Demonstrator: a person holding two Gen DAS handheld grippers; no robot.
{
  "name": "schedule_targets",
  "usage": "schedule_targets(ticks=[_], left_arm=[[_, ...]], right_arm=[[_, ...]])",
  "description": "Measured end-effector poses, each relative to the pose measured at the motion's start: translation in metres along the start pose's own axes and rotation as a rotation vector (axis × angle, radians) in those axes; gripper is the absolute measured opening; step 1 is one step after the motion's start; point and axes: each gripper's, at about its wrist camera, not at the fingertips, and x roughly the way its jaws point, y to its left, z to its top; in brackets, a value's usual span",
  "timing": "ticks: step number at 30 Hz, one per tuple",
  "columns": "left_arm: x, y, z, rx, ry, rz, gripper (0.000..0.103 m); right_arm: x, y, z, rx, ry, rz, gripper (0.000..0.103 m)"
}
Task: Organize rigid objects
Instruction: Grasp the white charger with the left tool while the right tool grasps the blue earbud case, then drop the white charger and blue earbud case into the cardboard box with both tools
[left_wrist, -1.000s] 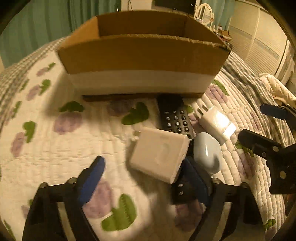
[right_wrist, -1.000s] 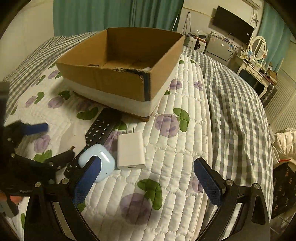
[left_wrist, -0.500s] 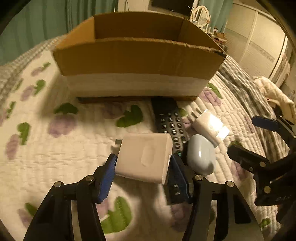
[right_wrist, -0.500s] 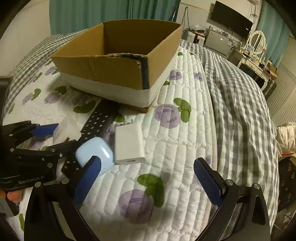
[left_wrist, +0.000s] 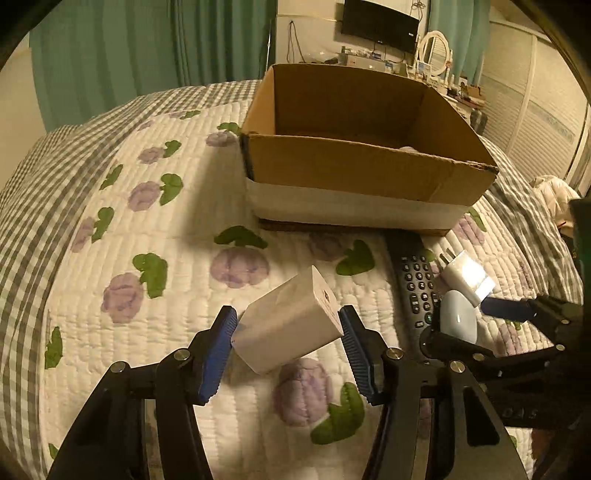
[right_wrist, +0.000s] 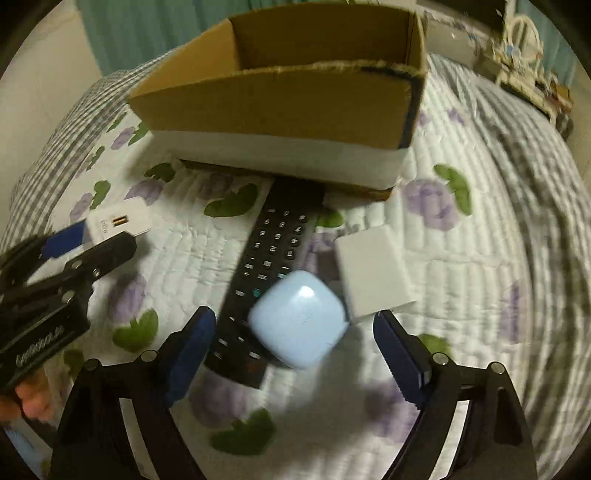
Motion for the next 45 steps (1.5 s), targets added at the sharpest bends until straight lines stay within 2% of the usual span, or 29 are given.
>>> schedule_targets(ticks=[3, 6, 8, 14, 17, 21, 27, 31, 37, 42, 45], left_arm=[[0.003, -0.002, 0.000, 0.014, 0.000, -0.007, 0.058], [0.003, -0.001, 0.000, 0.014, 0.001, -0.015, 0.058], [0.002, -0.002, 0.000, 0.014, 0.002, -0.018, 0.058], [-0.010, -0.004, 0.005, 0.002, -0.002, -0.022, 0.058], [-0.025, -0.006, 0.010, 0.014, -0.023, -0.015, 0.058], [-0.044, -0.008, 0.027, 0.016, -0.054, -0.036, 0.058], [-0.077, -0.017, 0.078, 0.055, -0.155, -0.042, 0.058], [-0.087, -0.020, 0.113, 0.062, -0.206, -0.047, 0.058], [-0.070, -0.029, 0.151, 0.102, -0.227, -0.049, 0.058], [-0.028, -0.036, 0.166, 0.101, -0.166, -0.092, 0.058], [0.003, -0.038, 0.166, 0.101, -0.097, -0.119, 0.058]], right_arm=[[0.016, -0.005, 0.001, 0.093, 0.039, 0.009, 0.084], [0.018, -0.011, 0.002, 0.148, 0.017, 0.018, 0.068], [0.013, -0.006, 0.003, 0.129, 0.019, 0.024, 0.054], [-0.002, 0.010, -0.011, 0.043, 0.046, -0.039, 0.054], [-0.020, 0.011, -0.009, 0.012, 0.022, -0.068, 0.054], [-0.064, 0.015, 0.011, -0.043, -0.064, -0.095, 0.054], [-0.134, 0.020, 0.058, -0.109, -0.219, -0.146, 0.054], [-0.157, 0.022, 0.090, -0.120, -0.290, -0.138, 0.054], [-0.156, 0.023, 0.124, -0.132, -0.366, -0.090, 0.054], [-0.127, 0.005, 0.144, -0.106, -0.354, -0.088, 0.054], [-0.107, -0.010, 0.153, -0.079, -0.346, -0.087, 0.054]])
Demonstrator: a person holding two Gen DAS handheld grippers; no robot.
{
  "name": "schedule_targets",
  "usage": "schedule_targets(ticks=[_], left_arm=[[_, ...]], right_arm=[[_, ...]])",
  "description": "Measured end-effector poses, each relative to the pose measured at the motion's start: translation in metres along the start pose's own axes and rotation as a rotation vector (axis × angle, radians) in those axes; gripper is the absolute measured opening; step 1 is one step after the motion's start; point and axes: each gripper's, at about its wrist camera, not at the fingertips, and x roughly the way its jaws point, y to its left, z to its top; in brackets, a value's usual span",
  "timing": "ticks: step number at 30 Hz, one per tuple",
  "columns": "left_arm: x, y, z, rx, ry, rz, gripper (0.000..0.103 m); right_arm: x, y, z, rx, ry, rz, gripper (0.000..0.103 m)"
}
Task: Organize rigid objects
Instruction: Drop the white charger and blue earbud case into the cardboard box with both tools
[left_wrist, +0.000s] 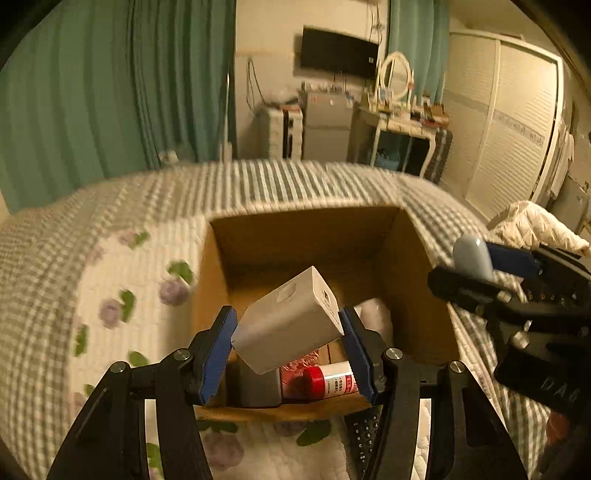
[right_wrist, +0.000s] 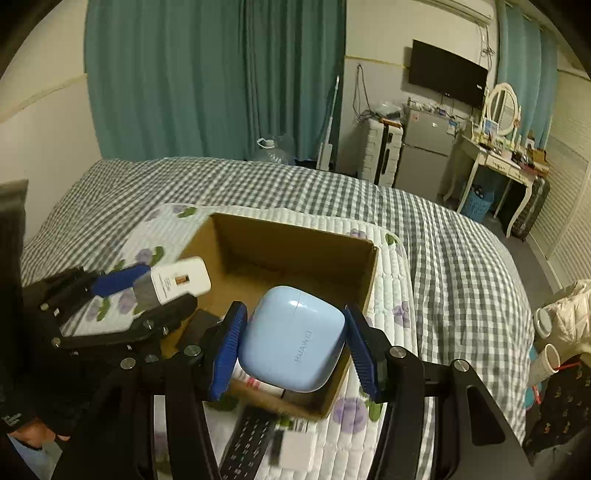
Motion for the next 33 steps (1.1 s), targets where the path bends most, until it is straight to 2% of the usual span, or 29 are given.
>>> schedule_targets(ticks=[8, 11, 13, 16, 25, 30, 33], left_arm=[[0.050, -0.011, -0.013, 0.024, 0.085, -0.017, 0.058], [0.050, -0.023, -0.016, 0.073, 0.056, 0.013, 0.059], [0.048, -0.026, -0.014, 0.086, 0.049, 0.006, 0.061], [0.039, -0.025, -0.008, 0.087, 0.034, 0.036, 0.065], [-0.001, 0.019, 0.019, 0.021, -0.036, 0.097, 0.065], [-0.007, 0.046, 0.023, -0.002, -0.052, 0.130, 0.065], [-0.005, 0.060, 0.022, -0.022, -0.054, 0.149, 0.065]], right_arm=[[0.051, -0.028, -0.013, 0.072, 0.042, -0.006, 0.054], [0.051, -0.030, -0.014, 0.059, 0.025, 0.000, 0.054], [0.050, -0.029, -0.013, 0.054, 0.023, 0.005, 0.054], [0.045, -0.028, -0.012, 0.060, 0.017, 0.009, 0.054], [0.036, -0.008, 0.007, 0.040, -0.013, 0.030, 0.054], [0.070, 0.014, 0.008, 0.005, 0.048, 0.031, 0.054], [0.095, 0.025, 0.006, -0.035, 0.094, -0.009, 0.054]])
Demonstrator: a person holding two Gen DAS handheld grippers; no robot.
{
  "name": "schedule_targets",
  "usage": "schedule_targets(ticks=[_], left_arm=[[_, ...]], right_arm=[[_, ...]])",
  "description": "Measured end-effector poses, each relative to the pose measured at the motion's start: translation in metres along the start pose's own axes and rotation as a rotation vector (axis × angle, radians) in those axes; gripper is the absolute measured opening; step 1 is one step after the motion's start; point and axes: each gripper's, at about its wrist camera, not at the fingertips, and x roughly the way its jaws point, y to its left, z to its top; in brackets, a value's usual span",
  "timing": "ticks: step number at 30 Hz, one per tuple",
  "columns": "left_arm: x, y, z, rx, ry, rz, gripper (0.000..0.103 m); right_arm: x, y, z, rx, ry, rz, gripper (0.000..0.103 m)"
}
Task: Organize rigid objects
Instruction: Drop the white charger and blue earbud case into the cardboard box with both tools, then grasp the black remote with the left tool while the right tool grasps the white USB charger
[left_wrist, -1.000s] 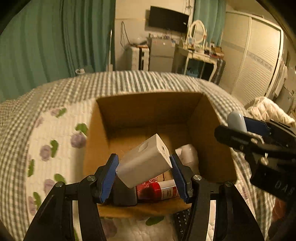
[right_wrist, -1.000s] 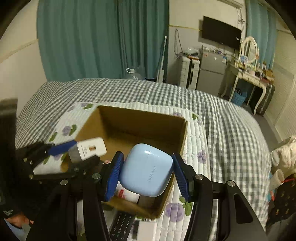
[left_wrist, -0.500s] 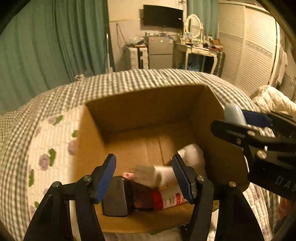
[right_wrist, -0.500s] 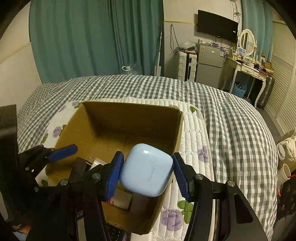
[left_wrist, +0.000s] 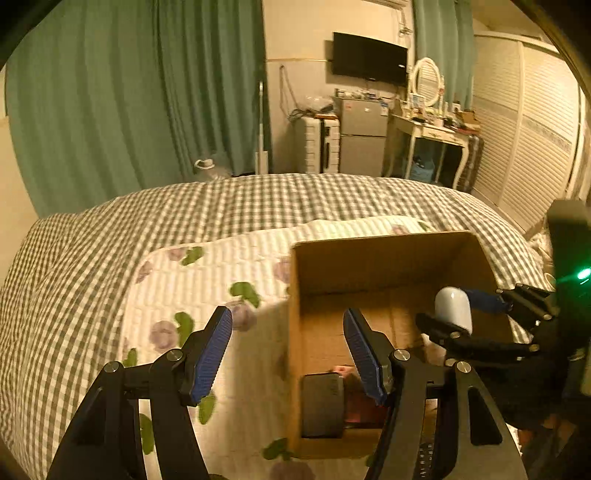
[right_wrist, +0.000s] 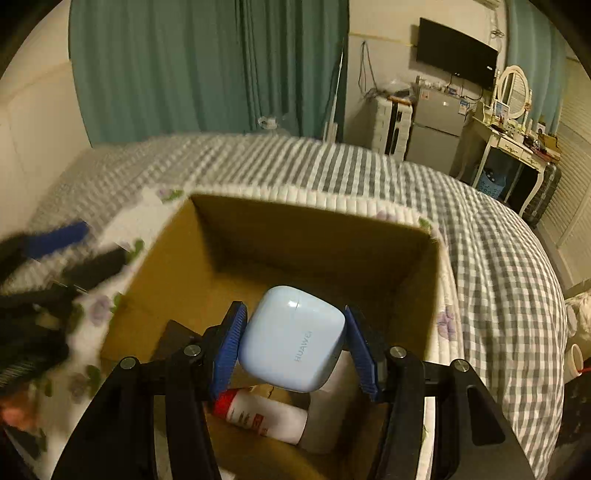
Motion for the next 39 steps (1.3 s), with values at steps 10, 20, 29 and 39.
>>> schedule_targets(ticks=[10, 20, 29, 39], left_arm=[[-0.001, 0.018, -0.014, -0.015, 0.019, 0.008, 0.065], [-0.100, -0.007, -0.009, -0.005, -0.061, -0.033, 0.065], [-0.157, -0.031, -0.043, -0.002, -0.071, -0.062, 0.086], [-0.132, -0.044, -0.093, -0.014, -0.029, -0.054, 0.103]], right_arm=[[0.006, 0.003, 0.001, 0.032, -0.028, -0.032, 0.071], [-0.124, -0.001, 0.005, -0.001, -0.084, -0.039, 0.071], [-0.218, -0.012, -0.048, -0.008, -0.108, -0.083, 0.084], [-0.179, -0.025, -0.127, -0.023, -0.019, -0.061, 0.098]])
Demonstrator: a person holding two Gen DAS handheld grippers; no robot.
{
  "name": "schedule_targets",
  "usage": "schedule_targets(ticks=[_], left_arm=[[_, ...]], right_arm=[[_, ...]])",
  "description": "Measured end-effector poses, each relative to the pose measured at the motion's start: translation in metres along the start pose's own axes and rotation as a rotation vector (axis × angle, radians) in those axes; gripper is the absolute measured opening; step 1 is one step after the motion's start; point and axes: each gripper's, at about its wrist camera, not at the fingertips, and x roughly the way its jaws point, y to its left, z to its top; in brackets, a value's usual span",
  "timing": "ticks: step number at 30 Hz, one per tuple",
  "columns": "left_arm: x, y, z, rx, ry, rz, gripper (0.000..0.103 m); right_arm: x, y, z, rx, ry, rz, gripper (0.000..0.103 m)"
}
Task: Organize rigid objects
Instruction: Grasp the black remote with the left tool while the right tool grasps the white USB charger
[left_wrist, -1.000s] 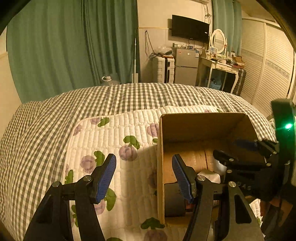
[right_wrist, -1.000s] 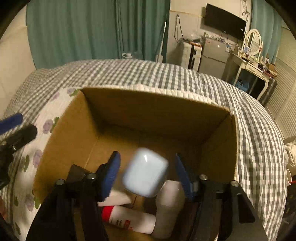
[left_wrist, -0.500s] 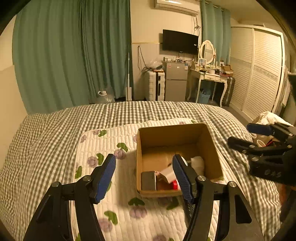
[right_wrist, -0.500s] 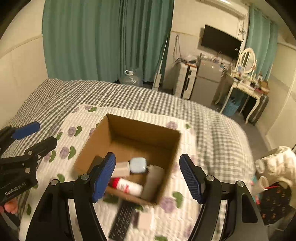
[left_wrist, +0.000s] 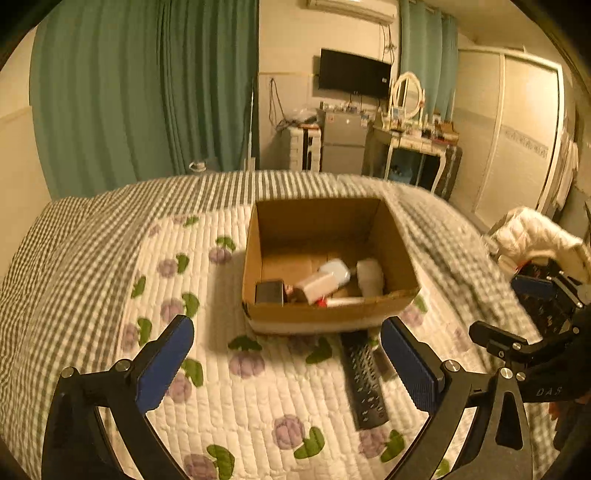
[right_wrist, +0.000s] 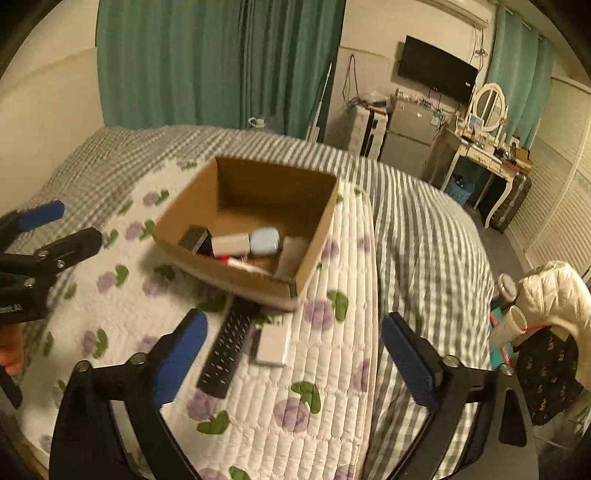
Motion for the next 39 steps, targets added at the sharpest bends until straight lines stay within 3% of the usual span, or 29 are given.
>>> schedule_targets(ticks=[10, 18, 24, 25, 26, 35, 39], left_arm=[[0.079, -0.009, -0.062, -0.020, 0.131, 0.046, 0.103], [0.115, 0.000, -0.082, -0.044, 0.176, 0.083, 0.103], [0.126, 0.003, -0.087, -0.064, 0.194, 0.098, 0.103], [0.126, 0.001, -0.087, -0.065, 0.194, 0.094, 0.103], [0.126, -0.003, -0.086, -0.064, 0.193, 0.088, 0.103], [0.130, -0.055, -0.082, -0.041, 0.199, 0.014, 0.102], [0.145, -0.074, -0.083, -0.050, 0.230, -0.014, 0.090]], right_arm=[[0.091, 0.001, -0.041, -0.001, 0.112, 0.015, 0.098], [0.152, 0.005, -0.047, 0.021, 0.161, 0.038, 0.098], [0.175, 0.011, -0.053, -0.041, 0.155, 0.009, 0.064], [0.173, 0.011, -0.053, -0.054, 0.148, 0.026, 0.049], [0.171, 0.012, -0.052, -0.073, 0.147, 0.027, 0.040], [0.144, -0.026, -0.048, -0.048, 0.122, 0.013, 0.040], [0.145, -0.038, -0.043, -0.015, 0.125, 0.006, 0.040]])
